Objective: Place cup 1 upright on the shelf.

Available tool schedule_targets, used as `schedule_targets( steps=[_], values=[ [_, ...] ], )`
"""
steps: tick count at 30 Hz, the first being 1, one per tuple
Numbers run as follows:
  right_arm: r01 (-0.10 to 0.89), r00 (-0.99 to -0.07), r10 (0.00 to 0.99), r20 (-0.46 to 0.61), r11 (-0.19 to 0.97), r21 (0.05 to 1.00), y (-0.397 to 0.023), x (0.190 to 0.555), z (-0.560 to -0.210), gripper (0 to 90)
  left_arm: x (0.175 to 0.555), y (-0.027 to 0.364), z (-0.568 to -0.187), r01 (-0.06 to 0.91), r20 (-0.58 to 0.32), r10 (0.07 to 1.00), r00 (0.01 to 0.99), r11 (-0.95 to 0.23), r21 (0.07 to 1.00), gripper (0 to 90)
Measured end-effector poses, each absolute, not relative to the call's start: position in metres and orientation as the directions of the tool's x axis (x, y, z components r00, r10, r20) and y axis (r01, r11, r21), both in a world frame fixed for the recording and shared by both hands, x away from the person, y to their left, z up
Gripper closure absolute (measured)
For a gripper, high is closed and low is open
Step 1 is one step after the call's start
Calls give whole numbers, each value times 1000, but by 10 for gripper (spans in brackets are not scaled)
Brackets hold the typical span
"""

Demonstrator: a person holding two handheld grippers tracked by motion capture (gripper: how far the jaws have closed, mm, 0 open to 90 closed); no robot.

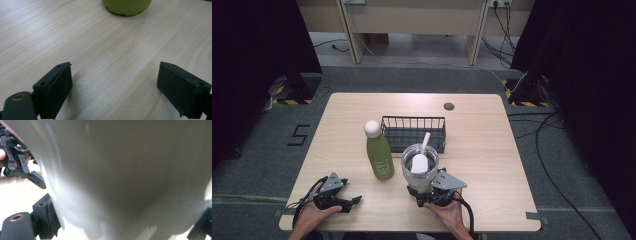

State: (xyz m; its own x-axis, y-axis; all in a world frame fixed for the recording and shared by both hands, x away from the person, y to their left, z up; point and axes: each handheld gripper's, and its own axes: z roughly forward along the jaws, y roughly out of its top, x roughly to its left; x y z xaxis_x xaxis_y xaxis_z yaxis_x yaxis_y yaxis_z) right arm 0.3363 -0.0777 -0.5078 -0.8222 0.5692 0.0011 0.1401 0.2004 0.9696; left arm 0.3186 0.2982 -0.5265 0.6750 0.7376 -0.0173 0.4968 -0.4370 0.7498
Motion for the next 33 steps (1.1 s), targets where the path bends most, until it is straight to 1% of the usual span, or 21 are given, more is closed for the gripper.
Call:
schedule_targets(
  steps=[3, 8, 19, 33],
  values=[
    [143, -820, 573, 12, 185, 972, -79, 338, -502, 113, 319, 298, -527, 497, -17, 738, 675, -437, 750, 121],
    [123, -812, 583, -6, 182, 976, -84, 342, -491, 114, 319, 298, -526, 497, -17, 738, 675, -438, 749, 121],
    [118, -782, 622, -25, 187, 975, -94, 352, -466, 114, 319, 298, -527, 497, -18, 738, 675, -437, 750, 121],
    [119, -767, 641, -26, 182, 976, -96, 367, -443, 114, 319, 298, -526, 497, -18, 737, 675, -437, 749, 121]
  ],
)
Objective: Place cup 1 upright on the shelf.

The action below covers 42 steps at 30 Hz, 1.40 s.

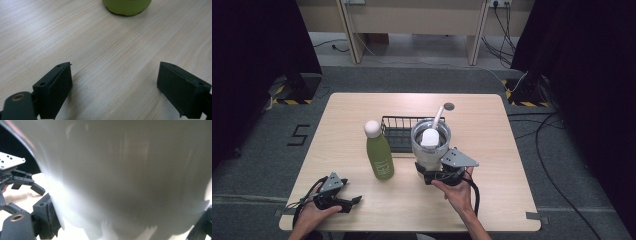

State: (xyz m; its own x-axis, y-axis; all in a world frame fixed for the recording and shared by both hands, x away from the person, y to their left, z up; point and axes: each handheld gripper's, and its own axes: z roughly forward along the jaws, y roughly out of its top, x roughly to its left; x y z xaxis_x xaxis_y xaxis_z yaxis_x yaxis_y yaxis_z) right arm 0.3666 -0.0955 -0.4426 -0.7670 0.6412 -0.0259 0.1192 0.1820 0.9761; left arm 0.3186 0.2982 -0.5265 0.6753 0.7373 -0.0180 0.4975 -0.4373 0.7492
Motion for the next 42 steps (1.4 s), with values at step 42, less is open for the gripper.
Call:
schedule_targets(
  steps=[42],
  values=[
    [96, -678, 732, -75, 189, 977, -79, 459, -373, 114, 319, 298, -526, 498, -20, 737, 676, -436, 750, 122]
  ],
)
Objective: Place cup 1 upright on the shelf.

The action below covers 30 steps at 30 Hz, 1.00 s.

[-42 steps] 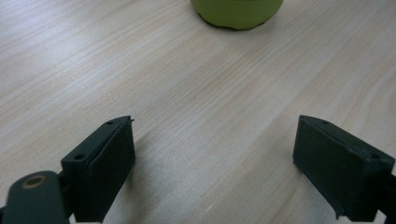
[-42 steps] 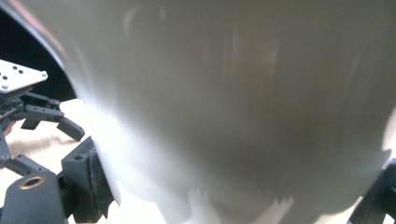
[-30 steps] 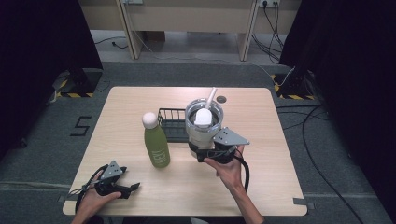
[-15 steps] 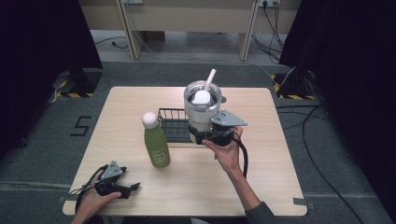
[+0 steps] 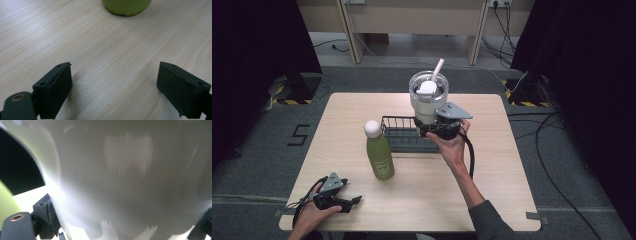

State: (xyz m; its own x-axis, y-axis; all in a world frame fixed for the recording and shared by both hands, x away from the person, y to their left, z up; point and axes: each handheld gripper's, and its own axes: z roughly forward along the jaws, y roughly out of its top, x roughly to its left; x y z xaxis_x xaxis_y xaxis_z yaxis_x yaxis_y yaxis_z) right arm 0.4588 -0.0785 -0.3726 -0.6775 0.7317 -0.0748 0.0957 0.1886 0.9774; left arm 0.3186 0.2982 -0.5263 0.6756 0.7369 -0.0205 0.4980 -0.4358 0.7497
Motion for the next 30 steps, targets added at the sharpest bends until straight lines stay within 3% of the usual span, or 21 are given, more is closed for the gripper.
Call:
schedule_targets(
  steps=[13, 30],
  values=[
    [139, -633, 773, -47, 173, 975, -84, 487, -388, 114, 319, 298, -526, 497, -20, 736, 677, -437, 749, 123],
    [153, -628, 778, -31, 162, 975, -80, 497, -400, 114, 318, 298, -526, 497, -19, 736, 676, -437, 749, 124]
  ],
)
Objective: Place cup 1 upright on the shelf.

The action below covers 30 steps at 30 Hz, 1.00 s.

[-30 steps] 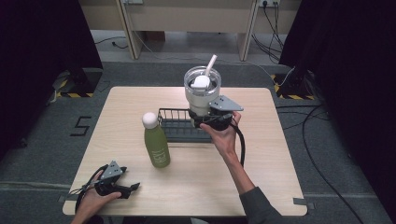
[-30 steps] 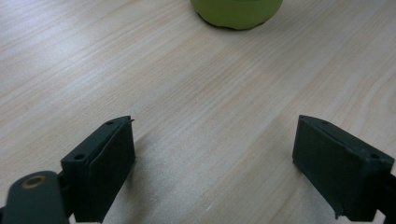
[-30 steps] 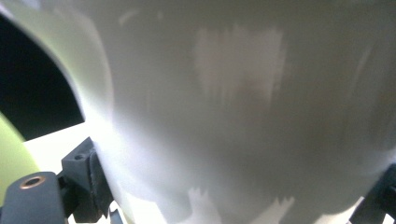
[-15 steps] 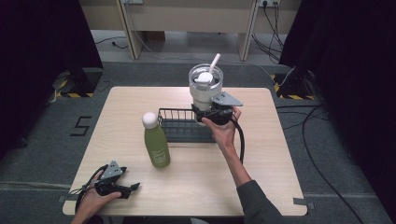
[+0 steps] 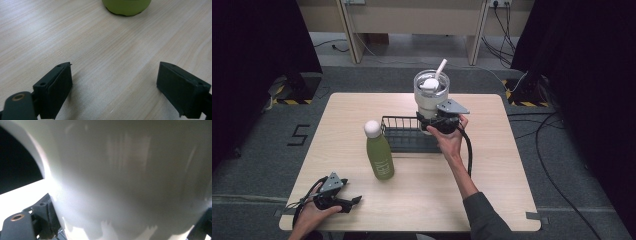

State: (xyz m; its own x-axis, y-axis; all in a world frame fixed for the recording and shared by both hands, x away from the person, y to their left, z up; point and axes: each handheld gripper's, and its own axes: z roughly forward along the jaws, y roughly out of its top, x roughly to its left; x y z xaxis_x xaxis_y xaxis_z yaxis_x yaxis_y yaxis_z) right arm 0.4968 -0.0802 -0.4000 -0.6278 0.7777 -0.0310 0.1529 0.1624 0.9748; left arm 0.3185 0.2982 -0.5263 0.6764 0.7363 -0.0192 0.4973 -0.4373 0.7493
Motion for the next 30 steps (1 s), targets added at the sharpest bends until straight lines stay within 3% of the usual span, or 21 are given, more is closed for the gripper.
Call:
schedule_targets(
  steps=[30],
  values=[
    [187, -621, 783, -26, 180, 966, -78, 503, -441, 114, 319, 298, -526, 495, -17, 737, 676, -437, 751, 124]
  ],
)
